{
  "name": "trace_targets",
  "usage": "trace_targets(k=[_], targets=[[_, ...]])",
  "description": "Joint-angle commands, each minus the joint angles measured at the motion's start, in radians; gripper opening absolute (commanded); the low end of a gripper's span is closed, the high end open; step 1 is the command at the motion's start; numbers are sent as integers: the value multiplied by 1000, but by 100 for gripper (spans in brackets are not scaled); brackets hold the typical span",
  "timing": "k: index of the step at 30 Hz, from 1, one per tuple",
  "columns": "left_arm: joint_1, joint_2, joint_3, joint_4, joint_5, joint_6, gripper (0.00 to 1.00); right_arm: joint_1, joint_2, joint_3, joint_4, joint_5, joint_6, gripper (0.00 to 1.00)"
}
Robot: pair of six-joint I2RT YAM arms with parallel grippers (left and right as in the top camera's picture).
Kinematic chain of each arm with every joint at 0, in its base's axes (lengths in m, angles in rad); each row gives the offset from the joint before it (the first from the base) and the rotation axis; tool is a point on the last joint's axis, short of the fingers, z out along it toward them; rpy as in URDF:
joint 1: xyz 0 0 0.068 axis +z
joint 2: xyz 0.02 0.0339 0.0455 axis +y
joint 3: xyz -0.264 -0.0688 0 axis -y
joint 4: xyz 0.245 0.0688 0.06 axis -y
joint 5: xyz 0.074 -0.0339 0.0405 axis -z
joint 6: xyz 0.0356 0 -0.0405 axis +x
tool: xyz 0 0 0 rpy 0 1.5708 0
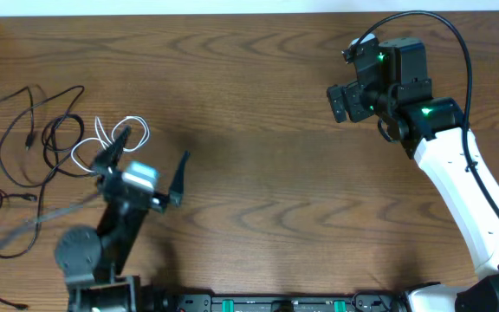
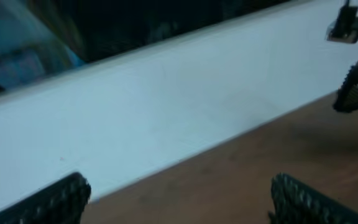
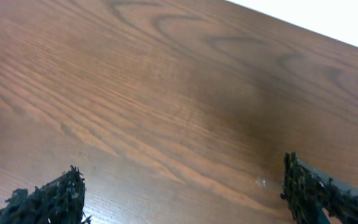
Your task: Untangle cables
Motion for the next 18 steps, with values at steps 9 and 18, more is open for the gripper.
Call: trace_targets(k=[9,18], targets=[[-5,-297,-453,344,34,50,94,2,1,3,-2,3,13,99],[-10,-375,-449,109,27,61,94,2,1,3,-2,3,13,99]])
